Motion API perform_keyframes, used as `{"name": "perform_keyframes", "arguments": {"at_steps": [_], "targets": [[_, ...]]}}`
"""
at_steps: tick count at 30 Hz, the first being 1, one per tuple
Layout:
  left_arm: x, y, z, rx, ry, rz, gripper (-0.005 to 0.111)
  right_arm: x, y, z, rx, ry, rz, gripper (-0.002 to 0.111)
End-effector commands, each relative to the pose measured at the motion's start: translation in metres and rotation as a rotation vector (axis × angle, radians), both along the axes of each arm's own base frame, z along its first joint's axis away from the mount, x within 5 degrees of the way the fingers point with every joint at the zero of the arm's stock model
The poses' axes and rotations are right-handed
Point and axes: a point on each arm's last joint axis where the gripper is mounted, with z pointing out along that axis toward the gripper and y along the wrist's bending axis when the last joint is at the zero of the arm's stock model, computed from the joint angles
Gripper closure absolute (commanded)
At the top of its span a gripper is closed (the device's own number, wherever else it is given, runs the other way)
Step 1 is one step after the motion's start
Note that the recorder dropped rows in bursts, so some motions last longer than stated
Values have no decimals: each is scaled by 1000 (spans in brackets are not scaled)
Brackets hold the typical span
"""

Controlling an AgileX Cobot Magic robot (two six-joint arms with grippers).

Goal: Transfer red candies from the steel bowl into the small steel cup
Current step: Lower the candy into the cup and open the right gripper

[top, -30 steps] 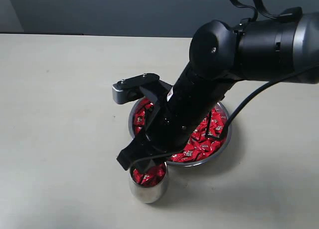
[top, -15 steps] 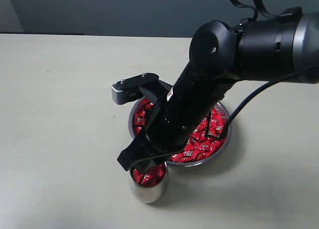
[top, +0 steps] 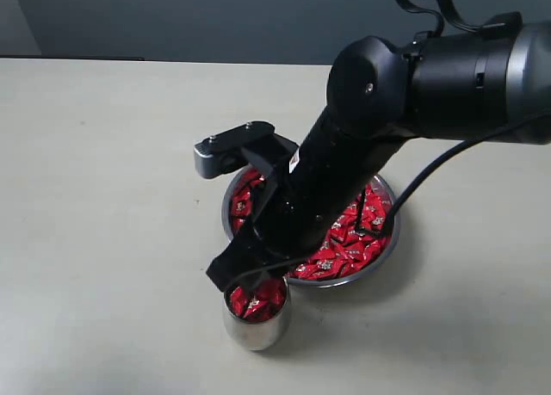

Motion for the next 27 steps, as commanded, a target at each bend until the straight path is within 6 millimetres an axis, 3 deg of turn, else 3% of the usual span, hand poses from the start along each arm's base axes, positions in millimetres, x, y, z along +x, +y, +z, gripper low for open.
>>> {"name": "perform_keyframes", "arguments": {"at_steps": [1,27], "targets": [[0,0,-1,-1,-3,1,106,1,1,1,5,-22,9,109],[0,0,-1,-1,-3,1,106,1,-1,0,-25,-22,20,109]]}}
